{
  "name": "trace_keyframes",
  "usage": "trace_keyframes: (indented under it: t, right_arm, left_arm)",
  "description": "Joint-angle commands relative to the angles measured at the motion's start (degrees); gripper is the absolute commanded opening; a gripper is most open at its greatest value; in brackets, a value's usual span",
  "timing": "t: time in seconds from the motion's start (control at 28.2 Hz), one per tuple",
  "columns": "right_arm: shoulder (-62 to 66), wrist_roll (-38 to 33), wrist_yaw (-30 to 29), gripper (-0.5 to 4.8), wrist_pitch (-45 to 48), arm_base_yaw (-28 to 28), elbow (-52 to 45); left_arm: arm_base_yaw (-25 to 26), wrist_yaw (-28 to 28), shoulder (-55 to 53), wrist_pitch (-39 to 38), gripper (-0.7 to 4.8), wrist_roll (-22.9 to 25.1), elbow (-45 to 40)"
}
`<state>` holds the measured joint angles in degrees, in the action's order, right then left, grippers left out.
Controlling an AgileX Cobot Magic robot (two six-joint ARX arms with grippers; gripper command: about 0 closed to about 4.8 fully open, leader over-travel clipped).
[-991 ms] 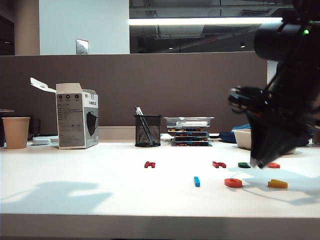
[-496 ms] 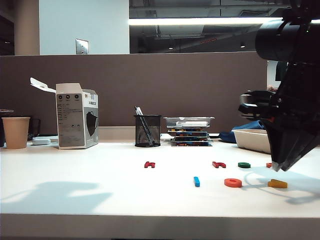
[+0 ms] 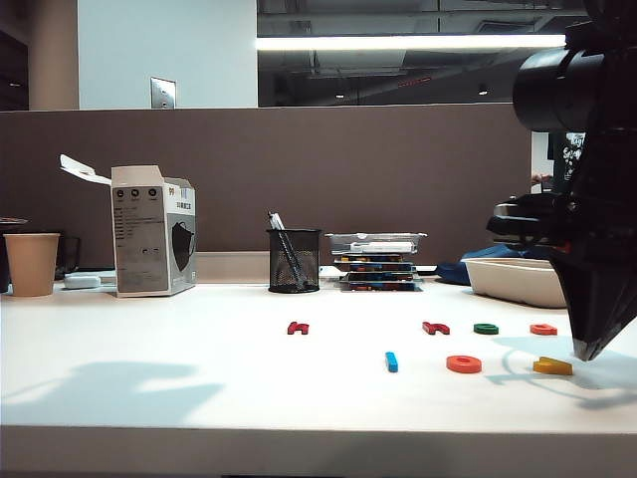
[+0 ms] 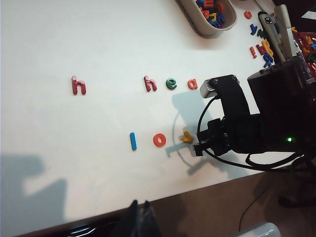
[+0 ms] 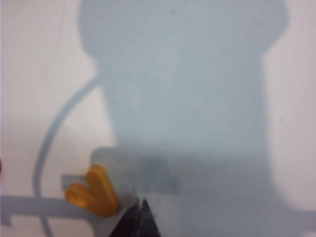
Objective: Select the appropriate letters from the row of letter magnets placed on the table to arrange into the word "love".
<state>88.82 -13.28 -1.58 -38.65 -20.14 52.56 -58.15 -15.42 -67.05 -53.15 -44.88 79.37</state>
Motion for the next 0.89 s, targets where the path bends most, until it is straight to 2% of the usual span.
trace_keyframes:
  t: [0.04, 0.53, 0.89]
  right_arm:
    - [-0.22, -0.26, -2.12, -0.08, 0.09, -0.09, 0.11]
    - [0.50, -1.57, -2.69, -0.08, -0.07, -0.09, 0.07]
    - [0.52, -1.70, -6.03, -0.08, 1.09, -0.11, 0.04]
  left_arm:
    - [-0.07, -0.20, 0.13, 0.48, -0.05, -0.13, 0.15]
    - [-0.07, -0.20, 0.13, 0.48, -0.05, -0.13, 0.15]
    - [-0.07, -0.17, 0.13, 0.48, -0.05, -0.13, 0.15]
